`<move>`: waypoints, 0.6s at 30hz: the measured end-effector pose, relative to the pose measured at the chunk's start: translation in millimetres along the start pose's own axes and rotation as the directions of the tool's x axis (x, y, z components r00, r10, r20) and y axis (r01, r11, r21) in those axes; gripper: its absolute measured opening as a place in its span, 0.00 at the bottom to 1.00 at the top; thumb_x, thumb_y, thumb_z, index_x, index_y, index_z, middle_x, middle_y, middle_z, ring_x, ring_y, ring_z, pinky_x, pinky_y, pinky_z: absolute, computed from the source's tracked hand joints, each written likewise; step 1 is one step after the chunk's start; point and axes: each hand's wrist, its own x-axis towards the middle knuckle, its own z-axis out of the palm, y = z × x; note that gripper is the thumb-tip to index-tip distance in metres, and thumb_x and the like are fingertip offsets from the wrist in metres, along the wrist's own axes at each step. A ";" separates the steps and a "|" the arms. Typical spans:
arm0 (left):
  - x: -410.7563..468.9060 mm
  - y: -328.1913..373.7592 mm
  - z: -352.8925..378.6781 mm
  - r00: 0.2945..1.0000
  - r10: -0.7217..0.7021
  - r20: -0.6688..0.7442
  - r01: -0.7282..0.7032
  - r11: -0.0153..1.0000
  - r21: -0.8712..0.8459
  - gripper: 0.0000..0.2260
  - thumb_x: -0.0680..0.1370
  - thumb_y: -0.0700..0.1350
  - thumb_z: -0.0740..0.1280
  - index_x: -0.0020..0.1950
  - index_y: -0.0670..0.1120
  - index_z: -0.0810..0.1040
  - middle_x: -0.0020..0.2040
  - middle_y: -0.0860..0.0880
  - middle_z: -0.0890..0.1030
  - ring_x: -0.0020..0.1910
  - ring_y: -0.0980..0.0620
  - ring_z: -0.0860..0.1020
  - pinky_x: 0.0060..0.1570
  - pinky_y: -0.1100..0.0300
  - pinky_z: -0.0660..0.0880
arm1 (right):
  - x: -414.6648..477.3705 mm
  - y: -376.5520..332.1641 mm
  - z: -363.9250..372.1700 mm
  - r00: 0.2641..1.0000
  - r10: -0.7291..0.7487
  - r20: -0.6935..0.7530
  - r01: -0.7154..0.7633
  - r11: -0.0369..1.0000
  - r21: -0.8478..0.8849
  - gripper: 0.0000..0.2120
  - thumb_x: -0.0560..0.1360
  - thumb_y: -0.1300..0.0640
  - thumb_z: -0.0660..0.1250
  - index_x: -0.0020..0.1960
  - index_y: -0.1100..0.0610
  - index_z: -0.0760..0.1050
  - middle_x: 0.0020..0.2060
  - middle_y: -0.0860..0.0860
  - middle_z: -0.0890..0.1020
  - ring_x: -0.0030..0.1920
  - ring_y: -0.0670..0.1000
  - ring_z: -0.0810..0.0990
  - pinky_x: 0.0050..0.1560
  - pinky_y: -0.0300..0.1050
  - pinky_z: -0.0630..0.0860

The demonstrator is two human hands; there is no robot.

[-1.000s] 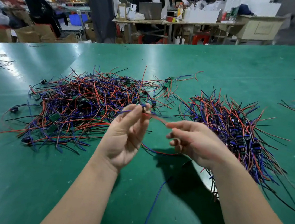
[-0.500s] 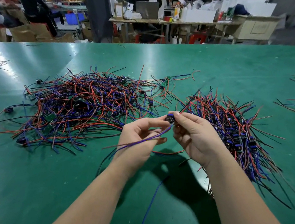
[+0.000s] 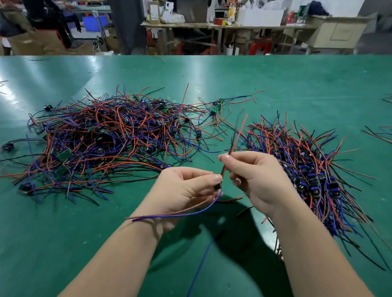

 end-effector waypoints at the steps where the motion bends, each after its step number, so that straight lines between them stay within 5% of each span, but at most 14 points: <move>1: -1.9 1.3 -0.4 0.999 -0.027 0.039 0.025 0.998 0.052 0.08 0.57 0.42 0.76 0.33 0.42 0.84 0.33 0.42 0.83 0.30 0.50 0.82 0.33 0.63 0.79 | 1.6 -2.0 -2.7 0.998 -0.006 -0.060 0.008 0.999 0.036 0.03 0.71 0.64 0.71 0.39 0.62 0.79 0.25 0.50 0.75 0.24 0.44 0.70 0.26 0.33 0.66; 7: -12.9 0.2 0.3 0.979 -0.090 0.185 0.030 0.951 0.306 0.08 0.61 0.40 0.77 0.37 0.40 0.83 0.33 0.41 0.83 0.29 0.51 0.81 0.31 0.65 0.77 | 5.7 -11.5 -24.8 0.938 0.020 -0.347 0.096 0.944 0.316 0.03 0.72 0.64 0.71 0.42 0.61 0.77 0.24 0.48 0.79 0.23 0.42 0.75 0.24 0.31 0.69; 11: -15.6 4.7 2.5 0.986 -0.038 0.163 -0.008 0.962 0.272 0.04 0.65 0.38 0.76 0.36 0.42 0.82 0.33 0.43 0.83 0.30 0.52 0.81 0.30 0.66 0.76 | 10.5 -11.7 -30.1 0.864 -0.006 -0.503 0.246 0.877 0.412 0.03 0.77 0.64 0.66 0.44 0.60 0.77 0.32 0.51 0.78 0.26 0.43 0.77 0.27 0.32 0.71; 13: -12.7 7.8 2.2 0.996 0.021 0.091 -0.037 0.983 0.179 0.10 0.62 0.42 0.75 0.40 0.41 0.81 0.32 0.44 0.83 0.30 0.53 0.81 0.30 0.66 0.76 | 12.4 -12.7 -32.9 0.814 -0.011 -0.580 0.284 0.879 0.383 0.05 0.80 0.64 0.60 0.48 0.57 0.74 0.37 0.52 0.75 0.27 0.45 0.77 0.29 0.34 0.71; 15: -8.1 8.8 0.9 0.998 0.063 -0.009 -0.062 0.995 0.081 0.13 0.62 0.43 0.75 0.42 0.39 0.79 0.32 0.44 0.83 0.30 0.54 0.81 0.29 0.67 0.76 | 9.4 -14.0 -29.7 0.835 -0.037 -0.549 0.254 0.911 0.325 0.08 0.78 0.67 0.58 0.47 0.56 0.71 0.39 0.53 0.74 0.27 0.47 0.77 0.29 0.36 0.71; 18: -2.2 5.2 -1.2 0.989 0.076 -0.125 -0.075 0.997 0.017 0.09 0.65 0.41 0.75 0.41 0.41 0.78 0.32 0.46 0.82 0.30 0.54 0.82 0.29 0.67 0.76 | -1.9 -8.3 -10.7 0.979 -0.142 -0.144 0.149 0.988 0.040 0.06 0.75 0.65 0.65 0.45 0.55 0.75 0.38 0.55 0.78 0.29 0.49 0.79 0.30 0.39 0.75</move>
